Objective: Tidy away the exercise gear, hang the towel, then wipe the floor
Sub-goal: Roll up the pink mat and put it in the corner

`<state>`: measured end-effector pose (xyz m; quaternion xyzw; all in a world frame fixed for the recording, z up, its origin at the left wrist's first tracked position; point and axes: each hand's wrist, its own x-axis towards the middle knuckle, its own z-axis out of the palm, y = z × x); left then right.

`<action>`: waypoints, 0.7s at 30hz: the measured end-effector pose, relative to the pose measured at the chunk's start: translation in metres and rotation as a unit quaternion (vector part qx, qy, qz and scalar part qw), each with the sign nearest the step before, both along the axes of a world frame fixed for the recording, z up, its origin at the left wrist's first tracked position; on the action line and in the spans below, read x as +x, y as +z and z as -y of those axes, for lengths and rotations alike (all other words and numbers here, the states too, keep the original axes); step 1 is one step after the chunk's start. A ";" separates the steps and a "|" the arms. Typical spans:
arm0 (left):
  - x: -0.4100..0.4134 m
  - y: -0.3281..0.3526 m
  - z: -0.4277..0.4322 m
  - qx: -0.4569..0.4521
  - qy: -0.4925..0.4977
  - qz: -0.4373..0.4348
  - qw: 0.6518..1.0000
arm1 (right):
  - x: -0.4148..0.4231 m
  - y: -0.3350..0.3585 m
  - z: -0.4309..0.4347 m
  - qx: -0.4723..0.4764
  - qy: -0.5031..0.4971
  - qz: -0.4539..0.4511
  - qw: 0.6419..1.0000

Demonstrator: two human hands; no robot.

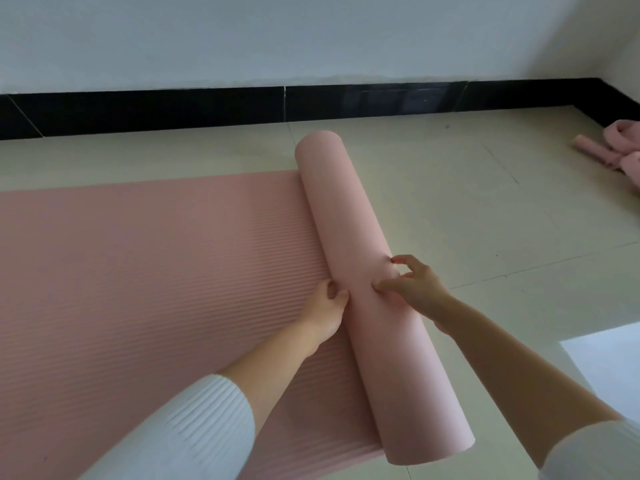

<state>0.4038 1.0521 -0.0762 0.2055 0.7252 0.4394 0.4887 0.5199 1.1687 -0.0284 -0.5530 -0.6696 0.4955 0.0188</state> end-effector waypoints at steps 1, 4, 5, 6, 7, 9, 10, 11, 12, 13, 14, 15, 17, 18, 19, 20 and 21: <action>-0.004 -0.001 0.002 0.004 0.009 -0.069 0.998 | -0.004 -0.001 0.003 0.032 0.014 0.015 0.999; -0.018 -0.002 0.007 0.013 0.036 -0.116 0.992 | -0.017 0.003 0.016 0.146 0.068 0.079 0.984; -0.023 -0.001 0.009 0.012 0.047 -0.083 0.995 | -0.022 0.007 0.020 0.161 0.075 0.083 0.981; -0.027 -0.001 0.012 0.011 0.055 -0.044 0.997 | -0.027 0.010 0.024 0.160 0.080 0.079 0.981; -0.031 0.001 0.016 0.009 0.057 -0.009 0.998 | -0.032 0.014 0.027 0.141 0.081 0.058 0.985; -0.039 0.005 0.027 0.011 0.062 0.033 0.997 | -0.043 0.020 0.035 0.078 0.074 -0.008 0.994; -0.044 0.006 0.033 0.017 0.074 0.031 0.997 | -0.049 0.024 0.041 0.055 0.075 -0.030 0.995; -0.048 0.007 0.038 0.025 0.090 0.014 0.996 | -0.055 0.025 0.046 0.051 0.079 -0.039 0.995; -0.053 0.006 0.044 0.031 0.111 -0.008 0.993 | -0.062 0.026 0.052 0.056 0.079 -0.043 0.994; -0.058 0.007 0.048 0.035 0.132 -0.022 0.990 | -0.068 0.027 0.055 0.055 0.065 -0.053 0.995; -0.062 0.008 0.051 0.037 0.149 -0.025 0.988 | -0.074 0.029 0.059 0.035 0.033 -0.067 0.997; -0.066 0.010 0.057 0.037 0.158 -0.023 0.987 | -0.082 0.031 0.064 -0.006 -0.010 -0.080 0.997; -0.076 0.010 0.069 0.022 0.146 -0.009 0.989 | -0.095 0.034 0.072 -0.105 -0.082 -0.100 0.986; -0.081 0.008 0.075 0.008 0.137 0.006 0.991 | -0.101 0.034 0.078 -0.133 -0.089 -0.102 0.982; -0.084 0.007 0.082 -0.008 0.126 0.019 0.992 | -0.106 0.031 0.085 -0.137 -0.081 -0.095 0.983; -0.086 0.006 0.089 -0.020 0.119 0.027 0.992 | -0.112 0.028 0.091 -0.116 -0.063 -0.077 0.988; -0.088 0.004 0.096 -0.030 0.116 0.028 0.992 | -0.116 0.025 0.097 -0.072 -0.033 -0.044 0.996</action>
